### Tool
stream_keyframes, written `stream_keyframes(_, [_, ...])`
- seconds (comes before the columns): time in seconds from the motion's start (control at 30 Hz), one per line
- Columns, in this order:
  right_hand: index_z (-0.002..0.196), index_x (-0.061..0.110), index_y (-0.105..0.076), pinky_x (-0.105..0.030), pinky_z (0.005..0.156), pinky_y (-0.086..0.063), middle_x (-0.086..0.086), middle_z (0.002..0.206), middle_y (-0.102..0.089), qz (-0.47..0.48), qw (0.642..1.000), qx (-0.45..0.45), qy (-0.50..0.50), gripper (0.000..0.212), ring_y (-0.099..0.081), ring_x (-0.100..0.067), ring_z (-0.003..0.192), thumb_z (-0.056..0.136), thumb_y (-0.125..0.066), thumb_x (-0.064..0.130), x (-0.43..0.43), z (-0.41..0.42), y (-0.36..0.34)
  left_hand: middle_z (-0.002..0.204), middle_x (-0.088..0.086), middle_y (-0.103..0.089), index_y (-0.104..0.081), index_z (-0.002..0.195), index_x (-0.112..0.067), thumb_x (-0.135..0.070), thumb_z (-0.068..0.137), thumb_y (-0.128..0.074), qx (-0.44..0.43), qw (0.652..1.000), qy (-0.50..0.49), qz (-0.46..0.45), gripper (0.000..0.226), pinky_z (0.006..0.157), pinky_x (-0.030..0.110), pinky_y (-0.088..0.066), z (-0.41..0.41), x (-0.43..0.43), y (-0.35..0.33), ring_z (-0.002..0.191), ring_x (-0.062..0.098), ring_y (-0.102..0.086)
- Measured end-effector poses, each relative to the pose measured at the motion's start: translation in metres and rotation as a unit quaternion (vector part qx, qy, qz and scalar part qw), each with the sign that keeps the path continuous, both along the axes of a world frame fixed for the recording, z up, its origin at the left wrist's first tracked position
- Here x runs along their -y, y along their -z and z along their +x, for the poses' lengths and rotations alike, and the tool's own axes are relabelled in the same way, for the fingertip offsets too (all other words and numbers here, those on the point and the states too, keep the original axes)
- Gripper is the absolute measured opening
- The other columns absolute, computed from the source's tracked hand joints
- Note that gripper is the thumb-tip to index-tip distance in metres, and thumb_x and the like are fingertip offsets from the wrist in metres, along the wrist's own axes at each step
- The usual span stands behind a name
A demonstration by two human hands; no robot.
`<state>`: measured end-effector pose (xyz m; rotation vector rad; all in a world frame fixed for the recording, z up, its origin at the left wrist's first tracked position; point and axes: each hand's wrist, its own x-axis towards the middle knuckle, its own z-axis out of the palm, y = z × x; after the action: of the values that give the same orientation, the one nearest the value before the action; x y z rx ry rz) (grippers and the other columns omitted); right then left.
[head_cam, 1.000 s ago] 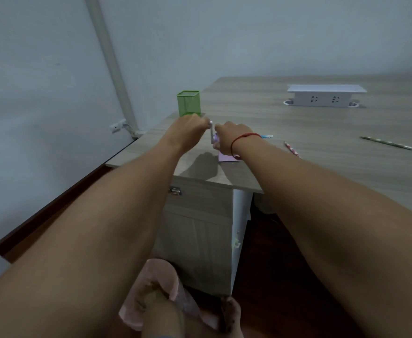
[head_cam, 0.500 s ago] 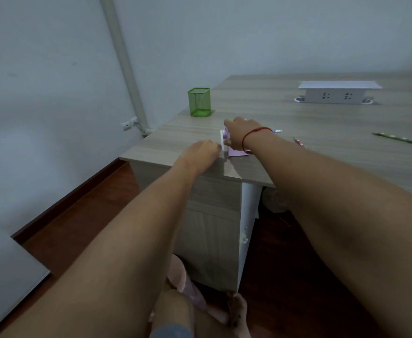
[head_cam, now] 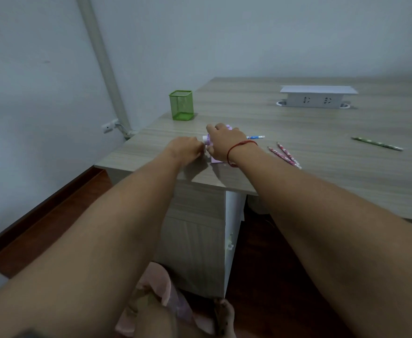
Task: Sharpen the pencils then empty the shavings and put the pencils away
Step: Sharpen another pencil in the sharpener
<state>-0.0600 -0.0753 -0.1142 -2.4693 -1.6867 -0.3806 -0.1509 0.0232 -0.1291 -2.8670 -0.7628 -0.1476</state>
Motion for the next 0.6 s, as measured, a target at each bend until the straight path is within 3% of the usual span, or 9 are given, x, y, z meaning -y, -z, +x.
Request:
stream_keyframes(0.13, [0.136, 0.012, -0.040, -0.039, 0.100, -0.041, -0.012, 0.139, -0.046, -0.001, 1.000, -0.004, 0.001, 0.046, -0.049, -0.032, 0.124, 0.096, -0.048, 0.032, -0.001, 0.000, -0.001, 0.106, 0.018, -0.064, -0.063, 0.106, -0.004, -0.016, 0.098, -0.041, 0.006, 0.999, -0.010, 0.032, 0.027, 0.082, 0.040, -0.048, 0.002, 0.000, 0.001, 0.099, 0.034, -0.062])
stream_keyframes(0.3, [0.140, 0.011, -0.036, -0.039, 0.100, -0.041, -0.013, 0.140, -0.045, -0.007, 1.000, 0.000, 0.002, 0.049, -0.048, -0.032, 0.126, 0.097, -0.047, 0.033, 0.000, 0.002, -0.002, 0.113, 0.020, -0.063, -0.060, 0.113, -0.005, -0.016, 0.097, -0.040, 0.062, 0.997, -0.029, -0.025, 0.028, 0.083, 0.043, -0.045, 0.001, 0.004, 0.016, 0.104, 0.038, -0.059])
stream_keyframes(0.43, [0.152, 0.014, -0.016, -0.043, 0.106, -0.038, -0.013, 0.153, -0.029, 0.025, 0.991, -0.122, -0.041, 0.066, -0.042, -0.034, 0.133, 0.097, -0.045, 0.035, 0.008, 0.013, -0.010, 0.113, 0.020, -0.064, -0.061, 0.110, -0.005, -0.015, 0.096, -0.041, 0.091, 0.994, -0.027, -0.047, 0.026, 0.083, 0.041, -0.045, 0.001, 0.004, 0.018, 0.103, 0.036, -0.060])
stream_keyframes(0.5, [0.148, 0.008, -0.029, -0.042, 0.109, -0.036, -0.016, 0.151, -0.034, 0.082, 0.978, -0.188, -0.025, 0.053, -0.041, -0.034, 0.133, 0.099, -0.038, 0.025, 0.011, 0.027, -0.016, 0.114, 0.020, -0.063, -0.061, 0.108, -0.004, -0.014, 0.096, -0.042, 0.079, 0.995, -0.037, -0.046, 0.025, 0.084, 0.041, -0.045, 0.002, 0.005, 0.015, 0.104, 0.035, -0.060])
stream_keyframes(0.6, [0.129, 0.004, -0.053, -0.039, 0.100, -0.043, -0.020, 0.134, -0.054, 0.093, 0.973, -0.205, 0.060, 0.037, -0.052, -0.035, 0.120, 0.098, -0.037, 0.015, 0.021, 0.046, -0.016, 0.115, 0.018, -0.063, -0.062, 0.108, -0.006, -0.018, 0.095, -0.043, 0.073, 0.996, -0.038, -0.042, 0.025, 0.083, 0.039, -0.047, 0.001, 0.004, 0.013, 0.103, 0.034, -0.060])
